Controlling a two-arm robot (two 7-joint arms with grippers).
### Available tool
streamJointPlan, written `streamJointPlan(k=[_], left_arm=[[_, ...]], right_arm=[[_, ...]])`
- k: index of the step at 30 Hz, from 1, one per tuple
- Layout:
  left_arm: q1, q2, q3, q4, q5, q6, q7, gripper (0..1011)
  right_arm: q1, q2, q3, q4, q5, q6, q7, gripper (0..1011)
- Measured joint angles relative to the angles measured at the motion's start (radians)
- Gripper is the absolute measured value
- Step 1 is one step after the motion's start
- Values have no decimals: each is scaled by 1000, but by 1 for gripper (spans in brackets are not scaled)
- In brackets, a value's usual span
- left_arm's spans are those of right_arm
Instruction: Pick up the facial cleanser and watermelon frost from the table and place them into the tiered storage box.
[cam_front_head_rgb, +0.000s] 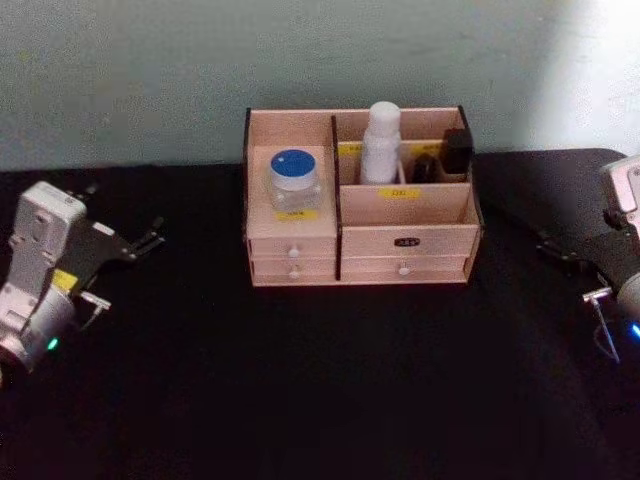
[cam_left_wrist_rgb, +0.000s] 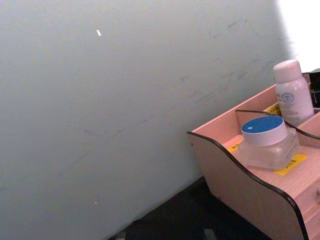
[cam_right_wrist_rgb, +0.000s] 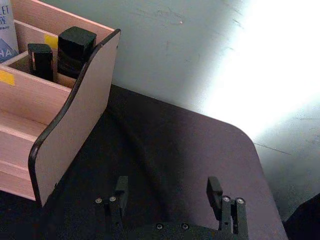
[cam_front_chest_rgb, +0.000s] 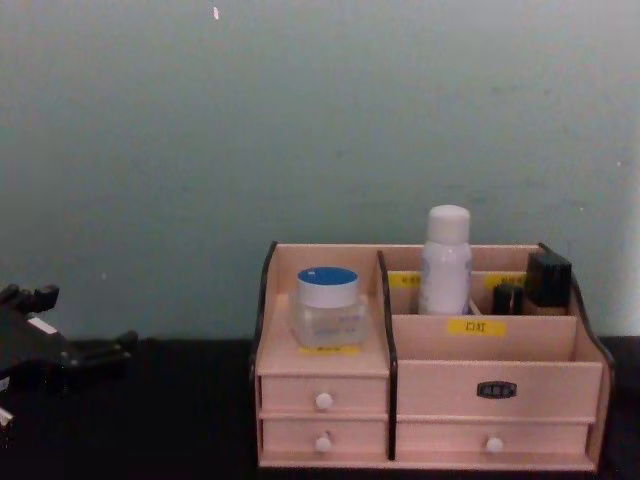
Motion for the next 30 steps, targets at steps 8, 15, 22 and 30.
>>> streamJointPlan(k=[8, 15, 22, 30], left_arm=[[0, 0, 0, 0, 0, 0, 0, 1001], [0, 0, 0, 0, 0, 0, 0, 1001], [0, 0, 0, 0, 0, 0, 0, 1001], [0, 0, 0, 0, 0, 0, 0, 1001]], right_arm=[[0, 0, 0, 0, 0, 0, 0, 1002], [0, 0, 0, 0, 0, 0, 0, 1002], [0, 0, 0, 0, 0, 0, 0, 1002], [0, 0, 0, 0, 0, 0, 0, 1002]])
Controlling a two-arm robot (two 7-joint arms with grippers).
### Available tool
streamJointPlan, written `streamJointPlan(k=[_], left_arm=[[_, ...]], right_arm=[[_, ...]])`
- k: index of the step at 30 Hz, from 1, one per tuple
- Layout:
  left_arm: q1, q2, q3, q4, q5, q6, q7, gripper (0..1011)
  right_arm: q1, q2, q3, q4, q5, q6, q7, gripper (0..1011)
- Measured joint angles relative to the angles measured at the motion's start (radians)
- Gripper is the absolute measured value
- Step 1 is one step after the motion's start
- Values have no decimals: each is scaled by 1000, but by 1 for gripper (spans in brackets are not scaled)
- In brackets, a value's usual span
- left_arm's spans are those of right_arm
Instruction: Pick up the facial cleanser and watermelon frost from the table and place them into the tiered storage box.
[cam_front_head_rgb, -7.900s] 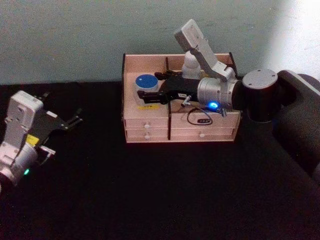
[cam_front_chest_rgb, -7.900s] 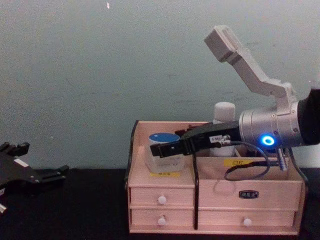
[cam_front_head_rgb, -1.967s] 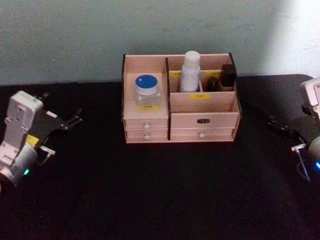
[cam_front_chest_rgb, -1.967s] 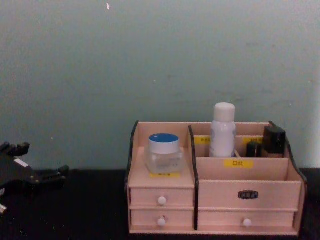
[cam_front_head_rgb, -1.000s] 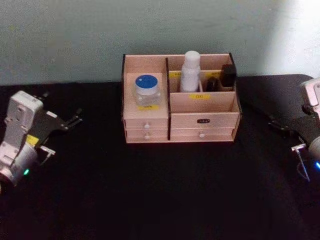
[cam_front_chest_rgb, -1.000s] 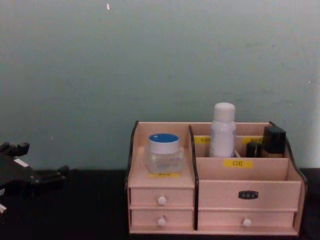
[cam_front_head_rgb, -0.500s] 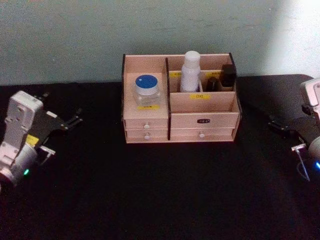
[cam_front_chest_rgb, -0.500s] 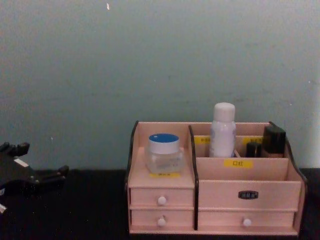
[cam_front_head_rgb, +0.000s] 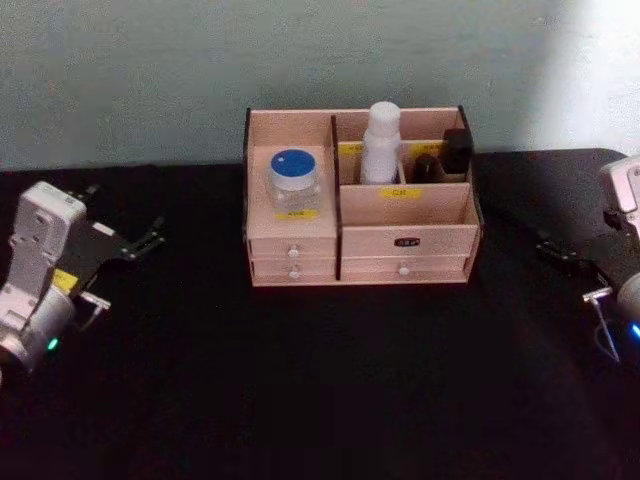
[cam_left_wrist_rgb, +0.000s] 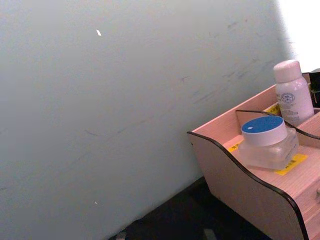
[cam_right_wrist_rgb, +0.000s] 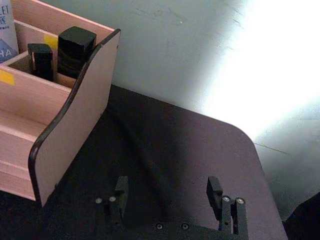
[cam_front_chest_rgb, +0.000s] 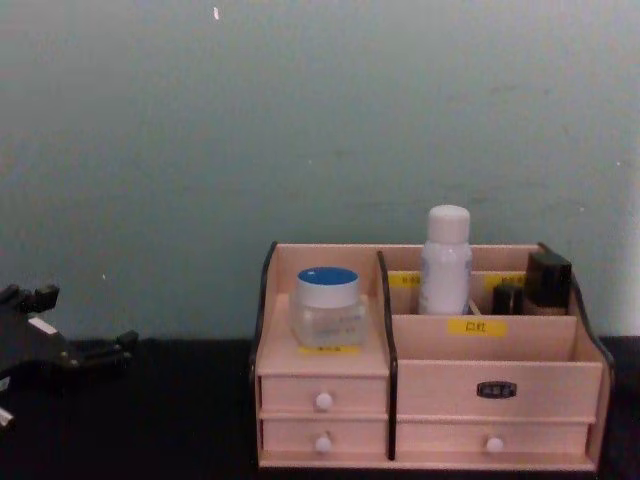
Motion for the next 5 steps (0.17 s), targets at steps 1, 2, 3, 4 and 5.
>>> streamJointPlan(k=[1, 2, 3, 4, 5], left_arm=[[0, 0, 0, 0, 0, 0, 0, 1001], [0, 0, 0, 0, 0, 0, 0, 1001], [0, 0, 0, 0, 0, 0, 0, 1002], [0, 0, 0, 0, 0, 0, 0, 1001], [0, 0, 0, 0, 0, 0, 0, 1001]], right_arm=[[0, 0, 0, 0, 0, 0, 0, 1002], [0, 0, 0, 0, 0, 0, 0, 1002], [0, 0, 0, 0, 0, 0, 0, 1002], [0, 0, 0, 0, 0, 0, 0, 1002], [0, 0, 0, 0, 0, 0, 0, 1002]])
